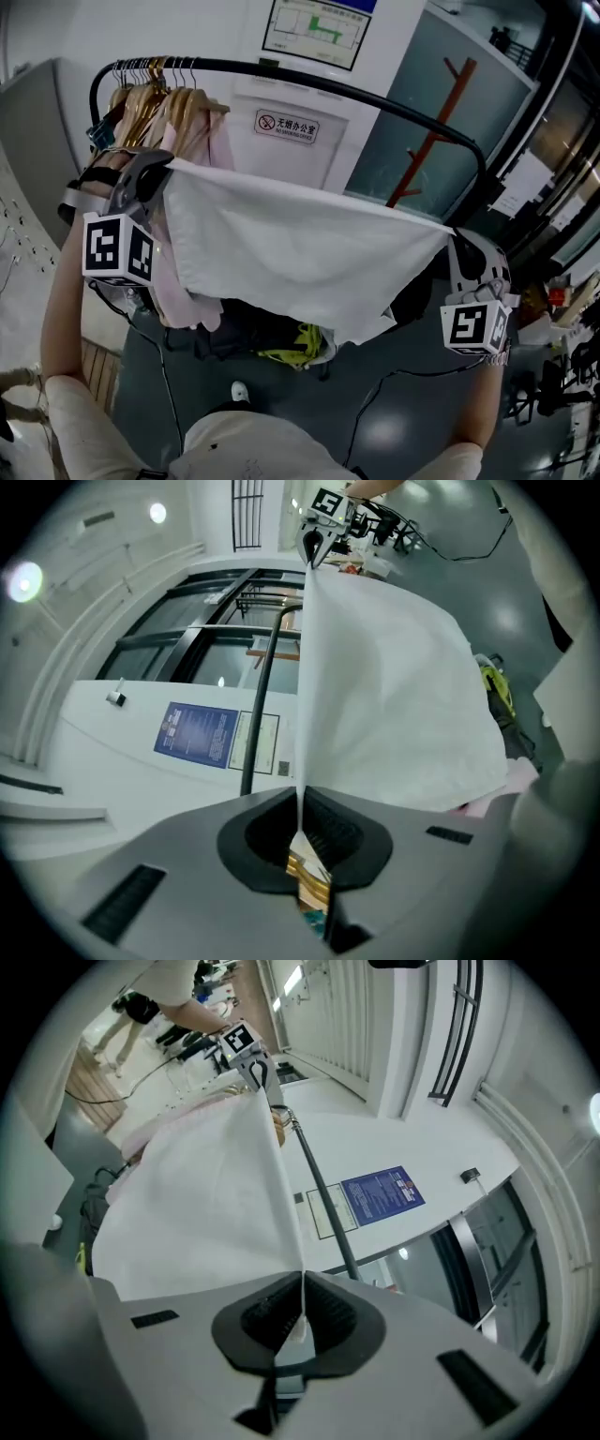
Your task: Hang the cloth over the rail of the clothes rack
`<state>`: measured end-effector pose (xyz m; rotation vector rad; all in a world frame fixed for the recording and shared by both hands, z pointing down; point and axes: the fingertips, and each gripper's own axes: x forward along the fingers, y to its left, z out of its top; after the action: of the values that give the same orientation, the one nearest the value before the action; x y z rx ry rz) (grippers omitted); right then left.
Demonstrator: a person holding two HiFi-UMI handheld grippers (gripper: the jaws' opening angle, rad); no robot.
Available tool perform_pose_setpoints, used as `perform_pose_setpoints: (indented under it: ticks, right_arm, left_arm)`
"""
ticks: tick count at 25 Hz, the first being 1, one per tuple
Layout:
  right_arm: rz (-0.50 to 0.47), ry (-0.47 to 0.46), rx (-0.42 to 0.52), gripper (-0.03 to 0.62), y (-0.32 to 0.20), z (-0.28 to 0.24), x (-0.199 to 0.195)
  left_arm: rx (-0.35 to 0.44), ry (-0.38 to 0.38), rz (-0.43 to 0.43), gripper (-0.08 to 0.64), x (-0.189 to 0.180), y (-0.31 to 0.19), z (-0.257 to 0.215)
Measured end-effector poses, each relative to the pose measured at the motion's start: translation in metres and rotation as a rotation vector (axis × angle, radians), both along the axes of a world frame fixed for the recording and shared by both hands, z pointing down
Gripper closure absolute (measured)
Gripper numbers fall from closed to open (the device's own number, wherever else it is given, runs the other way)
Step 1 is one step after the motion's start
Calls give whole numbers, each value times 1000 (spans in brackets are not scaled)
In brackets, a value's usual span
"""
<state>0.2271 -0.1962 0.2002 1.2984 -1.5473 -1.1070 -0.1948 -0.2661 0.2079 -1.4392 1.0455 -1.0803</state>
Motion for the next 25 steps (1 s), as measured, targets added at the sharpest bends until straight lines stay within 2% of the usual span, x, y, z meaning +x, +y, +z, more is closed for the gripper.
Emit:
perform_pose_setpoints:
  ticks: [3, 6, 12, 16, 21, 25]
  right_arm:
    - [31, 12, 92, 571, -33, -43, 0]
    - [38, 10, 156, 571, -56, -77, -1]
    - [12, 6, 219, 571, -111, -123, 9]
    - [2, -8, 255, 571, -145, -163, 16]
    - [-3, -17, 296, 571, -183, -215, 15]
    - [-3, -1, 321, 571, -206, -234, 12]
  left_arm:
    - [72, -35, 10, 545, 1, -38, -39]
    - [113, -37, 16, 545, 3, -69, -67]
    - [164, -39, 1, 545, 9, -117, -111]
    - [201, -10, -14, 545, 13, -141, -148]
    - [303, -43, -81, 545, 11, -171, -203]
    - [297, -35, -105, 545, 9, -198, -214]
